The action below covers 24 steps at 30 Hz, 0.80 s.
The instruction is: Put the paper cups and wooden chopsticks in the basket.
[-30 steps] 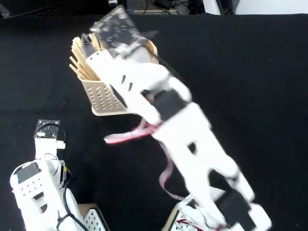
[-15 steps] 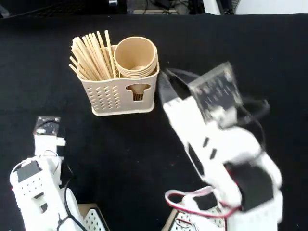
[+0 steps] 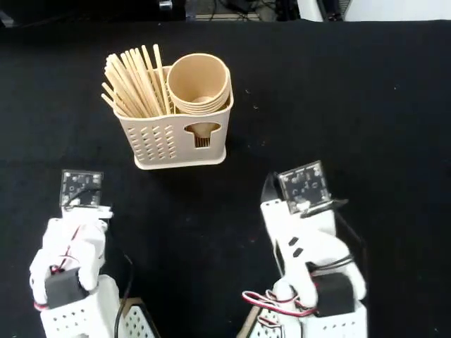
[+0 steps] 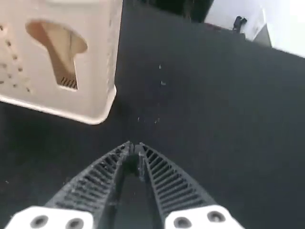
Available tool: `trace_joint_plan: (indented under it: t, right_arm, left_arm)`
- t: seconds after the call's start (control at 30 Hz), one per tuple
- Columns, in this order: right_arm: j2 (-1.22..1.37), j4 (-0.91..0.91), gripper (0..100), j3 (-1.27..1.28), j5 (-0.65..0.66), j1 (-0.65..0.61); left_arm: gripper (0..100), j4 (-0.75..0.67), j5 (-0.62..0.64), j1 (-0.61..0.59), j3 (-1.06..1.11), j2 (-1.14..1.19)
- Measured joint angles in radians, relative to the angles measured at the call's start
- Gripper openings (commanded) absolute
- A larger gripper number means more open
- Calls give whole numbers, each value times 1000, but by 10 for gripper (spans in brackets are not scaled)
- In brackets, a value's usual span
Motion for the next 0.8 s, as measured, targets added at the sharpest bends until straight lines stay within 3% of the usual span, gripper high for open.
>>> trace_joint_plan:
  t: [0.1,0.23,0.47,0.57,0.63,0.8]
  right_arm:
    - [-32,5,15,112,-3,0]
    - [-34,6,18,190,-23,0]
    - [-34,84,18,276,-219,0]
    - [-34,109,15,315,-232,0]
    - [-34,163,15,316,-236,0]
    - [-34,192,15,318,-241,44]
  left_arm:
    - [34,0,20,15,0,6]
    - [67,0,147,23,0,-2]
    - [98,0,370,89,161,-51]
    - [90,0,390,120,184,-64]
    - [26,0,394,129,186,-68]
    - [30,0,397,130,186,-68]
